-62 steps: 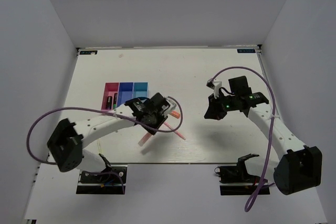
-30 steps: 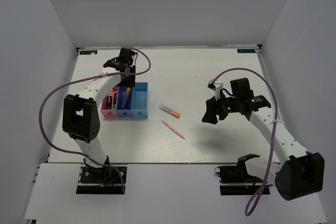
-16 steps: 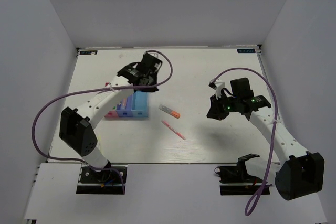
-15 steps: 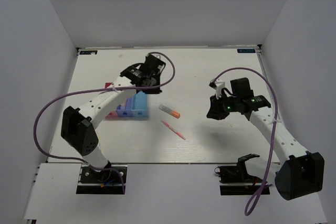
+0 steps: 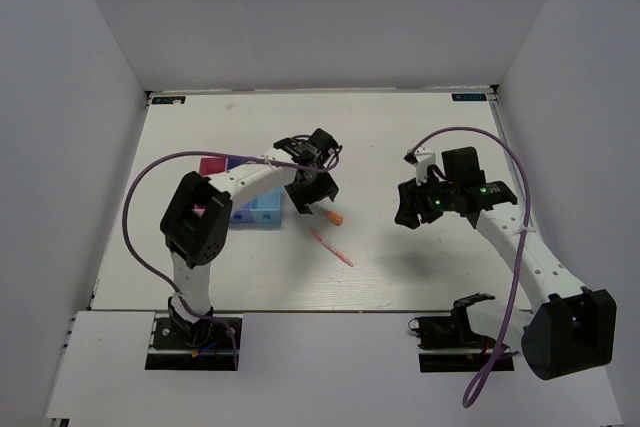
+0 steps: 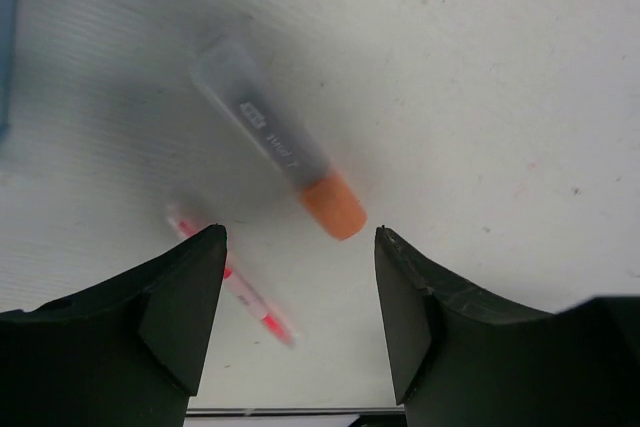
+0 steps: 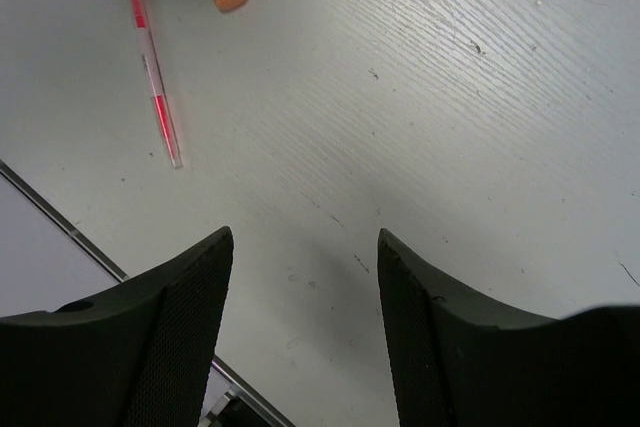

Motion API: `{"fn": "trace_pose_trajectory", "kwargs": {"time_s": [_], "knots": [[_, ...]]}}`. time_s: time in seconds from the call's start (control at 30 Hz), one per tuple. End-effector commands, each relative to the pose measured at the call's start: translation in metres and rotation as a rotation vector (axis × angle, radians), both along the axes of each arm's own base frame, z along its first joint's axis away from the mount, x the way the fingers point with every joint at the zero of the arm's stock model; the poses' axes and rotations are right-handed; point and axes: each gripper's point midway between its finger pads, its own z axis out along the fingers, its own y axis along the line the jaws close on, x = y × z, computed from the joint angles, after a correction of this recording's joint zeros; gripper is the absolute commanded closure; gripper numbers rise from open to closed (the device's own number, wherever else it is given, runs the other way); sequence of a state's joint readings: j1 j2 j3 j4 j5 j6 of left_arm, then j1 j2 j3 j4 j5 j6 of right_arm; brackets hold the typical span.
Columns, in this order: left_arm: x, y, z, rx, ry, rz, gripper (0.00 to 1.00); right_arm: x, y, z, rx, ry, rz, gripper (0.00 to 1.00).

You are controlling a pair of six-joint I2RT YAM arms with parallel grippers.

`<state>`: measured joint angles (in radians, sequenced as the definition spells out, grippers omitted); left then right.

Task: Sort the stationery into containers
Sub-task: Pick up the stationery from the center of the board.

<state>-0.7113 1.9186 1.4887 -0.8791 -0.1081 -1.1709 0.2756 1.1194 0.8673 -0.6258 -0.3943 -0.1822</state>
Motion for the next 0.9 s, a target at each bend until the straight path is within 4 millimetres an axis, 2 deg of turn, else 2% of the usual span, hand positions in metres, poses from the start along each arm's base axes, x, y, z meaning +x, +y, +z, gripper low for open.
{"fn": "trace_pose_trajectory", "kwargs": {"time_s": [0.0,0.13,0.33,0.57,0.67,0.8,0.87], "knots": [[0.020,-0.025,0.014,-0.092,-0.044,0.105,0.29,0.002,0.000,0.002,0.009,-0.011,-0.011,0.37],[0.021,-0.024,-0.008,-0.047,-0.018,0.146,0.30,0.002,0.000,0.006,0.017,-0.024,-0.011,0.37],[0.021,-0.019,-0.021,0.001,-0.005,0.154,0.32,0.002,0.000,0.009,0.021,-0.035,-0.009,0.37],[0.023,-0.018,-0.036,0.065,0.026,0.151,0.46,0.001,0.000,0.013,0.028,-0.046,-0.011,0.37],[0.018,-0.020,-0.043,0.086,0.055,0.134,0.55,0.002,0.000,0.014,0.031,-0.053,-0.015,0.37],[0.009,-0.018,-0.050,0.111,0.098,0.101,0.58,0.002,-0.001,0.016,0.035,-0.060,-0.019,0.37],[0.004,-0.017,-0.054,0.126,0.120,0.084,0.63,0.001,-0.002,0.017,0.034,-0.061,-0.018,0.37]]}}
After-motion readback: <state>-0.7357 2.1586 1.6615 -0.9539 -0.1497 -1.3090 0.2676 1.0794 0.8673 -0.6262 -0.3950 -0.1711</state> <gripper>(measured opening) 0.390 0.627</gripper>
